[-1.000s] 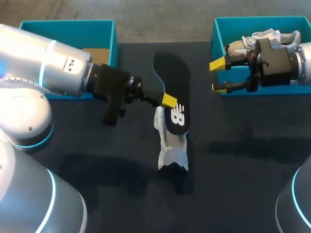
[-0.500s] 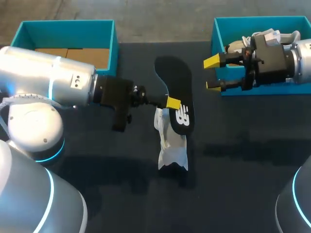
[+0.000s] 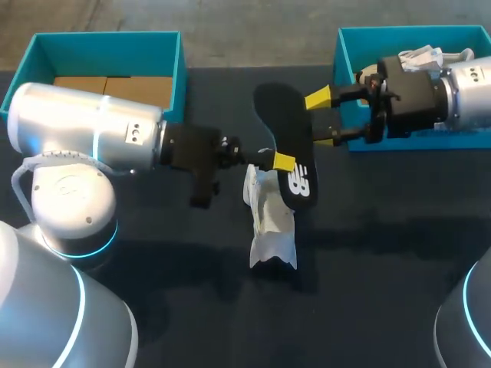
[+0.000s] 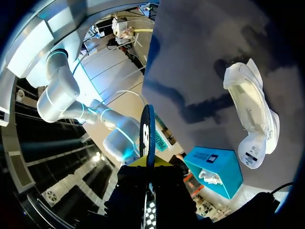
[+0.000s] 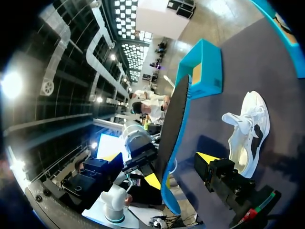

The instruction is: Take the shoe out of the shoebox, open the shoe tongue, remove and reinsert the insole, then place the shoe into the shoebox

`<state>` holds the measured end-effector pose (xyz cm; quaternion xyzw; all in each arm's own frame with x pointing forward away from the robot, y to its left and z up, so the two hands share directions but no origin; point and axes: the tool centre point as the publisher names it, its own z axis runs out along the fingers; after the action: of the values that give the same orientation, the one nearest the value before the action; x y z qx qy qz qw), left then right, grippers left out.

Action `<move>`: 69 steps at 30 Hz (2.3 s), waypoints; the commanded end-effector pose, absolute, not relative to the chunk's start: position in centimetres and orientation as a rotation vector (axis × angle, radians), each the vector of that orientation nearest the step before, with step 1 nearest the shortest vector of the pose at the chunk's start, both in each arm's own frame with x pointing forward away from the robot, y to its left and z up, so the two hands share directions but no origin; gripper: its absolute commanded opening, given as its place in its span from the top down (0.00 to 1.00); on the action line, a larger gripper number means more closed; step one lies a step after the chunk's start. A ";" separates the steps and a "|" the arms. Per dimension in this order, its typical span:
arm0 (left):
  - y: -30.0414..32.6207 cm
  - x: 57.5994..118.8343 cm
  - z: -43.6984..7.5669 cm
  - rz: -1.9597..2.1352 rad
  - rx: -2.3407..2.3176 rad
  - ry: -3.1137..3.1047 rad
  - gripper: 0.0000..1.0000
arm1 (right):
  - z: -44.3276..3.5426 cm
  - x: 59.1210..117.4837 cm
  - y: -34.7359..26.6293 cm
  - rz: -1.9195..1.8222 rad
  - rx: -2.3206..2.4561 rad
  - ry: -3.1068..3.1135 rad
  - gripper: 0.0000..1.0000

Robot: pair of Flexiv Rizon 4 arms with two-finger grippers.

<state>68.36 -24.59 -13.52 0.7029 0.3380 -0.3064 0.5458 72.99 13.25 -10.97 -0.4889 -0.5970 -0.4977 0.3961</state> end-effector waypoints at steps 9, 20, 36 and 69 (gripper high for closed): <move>-25.6 68.7 -13.7 -0.736 1.658 0.787 1.00 | -11.8 73.4 14.2 -1.237 -1.227 -1.504 0.37; -25.8 68.9 -13.7 -0.730 1.659 0.782 1.00 | -12.3 73.5 14.8 -1.209 -1.210 -1.493 0.54; -25.7 68.5 -13.7 -0.732 1.670 0.767 1.00 | -12.4 73.6 14.7 -1.211 -1.212 -1.486 0.98; -22.6 69.6 -11.4 -0.781 1.768 1.284 0.00 | -15.4 74.1 14.7 -1.150 -1.266 -1.469 1.00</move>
<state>69.50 -22.79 -12.50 0.6824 0.4807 -0.3345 0.4376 73.99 14.42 -14.96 -0.5074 -0.5896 -0.4601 0.4279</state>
